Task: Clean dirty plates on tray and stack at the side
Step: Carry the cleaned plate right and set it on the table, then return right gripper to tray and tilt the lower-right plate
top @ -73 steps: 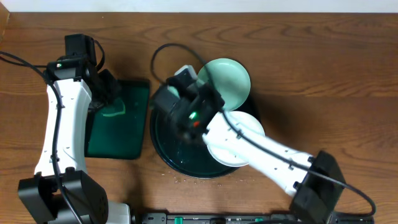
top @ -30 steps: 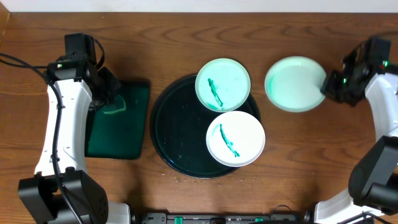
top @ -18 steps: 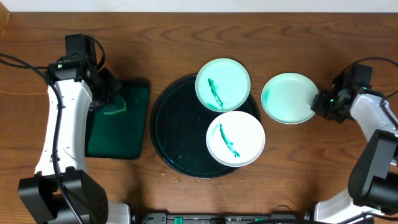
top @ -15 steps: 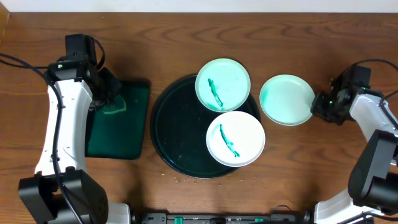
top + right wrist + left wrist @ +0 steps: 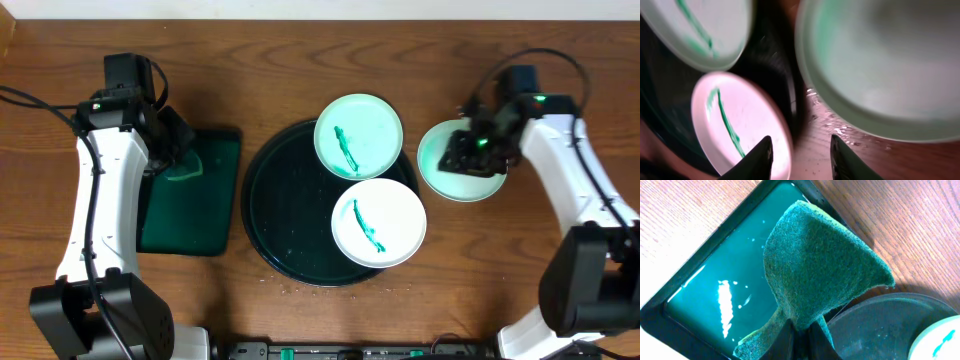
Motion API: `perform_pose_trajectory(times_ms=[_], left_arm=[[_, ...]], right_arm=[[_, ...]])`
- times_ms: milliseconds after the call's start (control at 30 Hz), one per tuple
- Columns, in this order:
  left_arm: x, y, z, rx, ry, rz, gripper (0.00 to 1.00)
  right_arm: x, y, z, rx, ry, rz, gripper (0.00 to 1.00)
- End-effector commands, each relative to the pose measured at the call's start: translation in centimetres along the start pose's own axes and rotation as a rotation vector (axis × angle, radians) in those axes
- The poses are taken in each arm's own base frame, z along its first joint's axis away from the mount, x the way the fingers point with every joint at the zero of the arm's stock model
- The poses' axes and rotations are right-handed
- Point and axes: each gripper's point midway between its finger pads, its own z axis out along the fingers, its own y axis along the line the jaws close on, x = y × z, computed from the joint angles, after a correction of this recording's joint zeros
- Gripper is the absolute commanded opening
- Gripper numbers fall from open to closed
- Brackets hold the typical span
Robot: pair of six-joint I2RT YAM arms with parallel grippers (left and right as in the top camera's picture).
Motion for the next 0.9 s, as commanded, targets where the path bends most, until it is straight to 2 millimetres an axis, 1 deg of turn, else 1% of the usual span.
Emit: perform_pose_trajectory(times_ms=[0,133,167,233,267,300,467,533,600,633,667,700,733,800,867], left_arm=[[0.0,0.2,0.1,-0.007,-0.002,-0.010,0.07],[0.0,0.2,0.1,-0.006,-0.002,-0.009,0.07],[0.0,0.2,0.1,-0.006,-0.002,-0.009,0.07],[0.0,0.2,0.1,-0.007,-0.001,-0.005,0.07],[0.0,0.2,0.1,-0.007,-0.002,0.002,0.07],[0.0,0.2,0.1,-0.007,-0.001,0.002,0.07],[0.2,0.0,0.1,-0.005,0.000,0.012,0.08],[0.4,-0.3,0.1,-0.003,0.001,0.037,0.07],[0.6,-0.6,0.1,-0.001,0.003,0.045,0.07],[0.7,-0.7,0.1,0.001,0.004,0.051,0.07],[0.7,-0.9,0.1,0.003,0.002,0.054,0.07],[0.7,-0.9,0.1,0.004,0.002,0.055,0.07],[0.7,-0.9,0.1,0.004,0.002,0.055,0.07],[0.7,-0.9,0.1,0.004,0.002,0.055,0.08],[0.7,-0.9,0.1,0.004,0.003,0.055,0.07]], right_arm=[[1.8,0.7,1.6,0.070,0.060,-0.142,0.32],[3.2,1.8,3.6,0.070,0.091,-0.190,0.31],[3.8,2.0,4.4,0.069,0.101,-0.204,0.31],[4.7,2.1,5.3,0.067,0.120,-0.216,0.29],[5.5,2.3,6.0,0.067,0.138,-0.232,0.27],[5.6,2.4,6.2,0.066,0.139,-0.238,0.27],[5.7,3.0,7.0,0.062,0.126,-0.266,0.20],[6.2,2.9,7.6,0.054,0.130,-0.268,0.22],[6.6,3.4,8.2,0.026,0.133,-0.278,0.21],[6.9,3.8,8.5,0.017,0.134,-0.289,0.17],[6.9,3.9,8.6,0.017,0.134,-0.295,0.11],[6.7,4.4,8.6,0.016,0.126,-0.279,0.01],[6.5,4.8,8.5,0.015,0.120,-0.272,0.01],[5.4,6.4,7.8,0.007,0.089,-0.258,0.01],[3.4,9.7,6.4,-0.018,0.021,-0.230,0.01]])
